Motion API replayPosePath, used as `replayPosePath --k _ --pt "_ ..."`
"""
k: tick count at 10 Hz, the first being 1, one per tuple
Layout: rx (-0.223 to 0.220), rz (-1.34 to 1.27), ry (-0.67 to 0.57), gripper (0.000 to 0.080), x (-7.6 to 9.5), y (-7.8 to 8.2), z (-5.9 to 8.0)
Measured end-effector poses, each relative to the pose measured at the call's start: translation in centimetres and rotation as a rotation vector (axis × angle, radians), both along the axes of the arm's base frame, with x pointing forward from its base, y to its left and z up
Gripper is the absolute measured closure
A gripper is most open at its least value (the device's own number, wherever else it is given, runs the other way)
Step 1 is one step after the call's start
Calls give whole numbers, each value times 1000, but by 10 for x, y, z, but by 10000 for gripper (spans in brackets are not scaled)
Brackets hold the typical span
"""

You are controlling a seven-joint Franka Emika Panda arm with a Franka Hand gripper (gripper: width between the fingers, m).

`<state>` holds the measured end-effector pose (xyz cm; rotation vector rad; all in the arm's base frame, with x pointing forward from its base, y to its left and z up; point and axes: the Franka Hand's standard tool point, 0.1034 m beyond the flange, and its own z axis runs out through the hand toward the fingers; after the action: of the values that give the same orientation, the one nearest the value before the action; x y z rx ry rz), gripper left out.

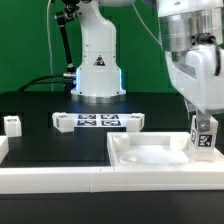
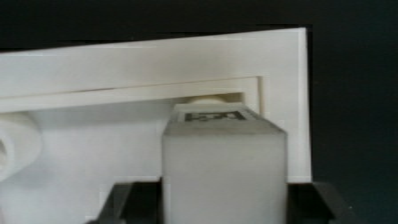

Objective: Assemble square table

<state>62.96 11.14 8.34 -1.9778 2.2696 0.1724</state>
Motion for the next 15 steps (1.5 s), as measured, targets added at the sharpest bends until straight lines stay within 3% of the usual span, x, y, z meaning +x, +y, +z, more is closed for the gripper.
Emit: replayPosePath --k 3,4,5,6,7,15 --pt "11 -146 28 508 0 0 0" --pt "11 -144 28 392 0 1 0" --pt "10 -117 24 392 0 1 0" --pt "9 -82 24 257 -2 2 -2" --pt "9 -55 32 172 -4 2 -5" --pt "-4 623 -43 150 -9 6 -6"
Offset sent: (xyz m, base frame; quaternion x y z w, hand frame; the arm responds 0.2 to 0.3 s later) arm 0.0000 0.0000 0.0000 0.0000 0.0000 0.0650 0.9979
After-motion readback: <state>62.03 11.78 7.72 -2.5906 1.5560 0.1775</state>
